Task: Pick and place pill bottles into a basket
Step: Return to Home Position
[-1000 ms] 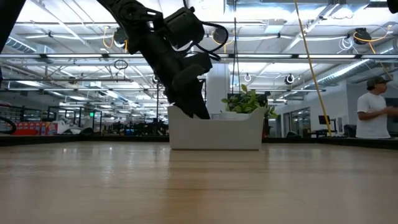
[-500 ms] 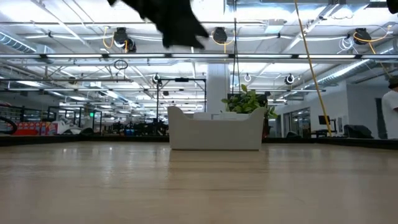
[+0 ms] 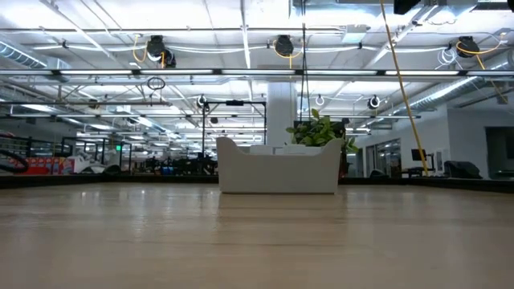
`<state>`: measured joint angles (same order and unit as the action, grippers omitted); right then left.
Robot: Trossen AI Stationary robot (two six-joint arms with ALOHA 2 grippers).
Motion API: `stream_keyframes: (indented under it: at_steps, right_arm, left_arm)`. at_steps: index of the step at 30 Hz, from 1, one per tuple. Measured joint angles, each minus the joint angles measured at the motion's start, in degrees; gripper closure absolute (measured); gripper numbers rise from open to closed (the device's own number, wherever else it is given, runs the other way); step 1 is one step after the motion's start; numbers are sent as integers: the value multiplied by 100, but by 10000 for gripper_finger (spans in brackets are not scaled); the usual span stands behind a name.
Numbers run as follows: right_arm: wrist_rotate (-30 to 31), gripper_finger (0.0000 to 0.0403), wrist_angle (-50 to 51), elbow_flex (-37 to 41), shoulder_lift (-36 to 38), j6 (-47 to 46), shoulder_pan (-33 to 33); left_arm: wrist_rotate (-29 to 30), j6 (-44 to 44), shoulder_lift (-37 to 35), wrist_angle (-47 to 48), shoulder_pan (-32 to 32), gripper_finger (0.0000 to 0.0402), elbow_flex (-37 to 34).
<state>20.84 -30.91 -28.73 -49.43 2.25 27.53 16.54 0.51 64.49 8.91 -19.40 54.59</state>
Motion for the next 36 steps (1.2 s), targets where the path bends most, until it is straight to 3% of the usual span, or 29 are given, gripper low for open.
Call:
stream_keyframes:
  at_steps: [5,10,18,21,25,27,30,36]
  right_arm:
    - [-172,183,476,210,167,58,-12]
    - [-780,183,-647,884,379,128,-258]
    - [-1189,183,-660,1737,1020,-240,-743]
    - [-972,183,-586,1888,1215,-291,-901]
    - [65,183,-584,2158,1487,-211,-990]
    - [175,183,-599,2292,1576,-483,-988]
    - [-266,183,-487,2546,1665,-581,-1029]
    - [-1157,183,-564,2736,1858,-606,-1221]
  left_arm:
    - [10,47,-697,-1193,-457,160,-1517]
    - [508,-361,-1308,-1928,-790,160,-2701]
    - [1117,-722,-2104,-2667,-1110,160,-4018]
    - [1219,-952,-2408,-2743,-1113,160,-4345]
    - [954,-880,-2762,-2622,-1113,160,-4552]
    - [788,-1031,-2843,-2651,-1119,160,-4645]
    - [356,-638,-2987,-2634,-1207,160,-4864]
    - [152,-254,-3223,-3183,-1247,160,-5401]
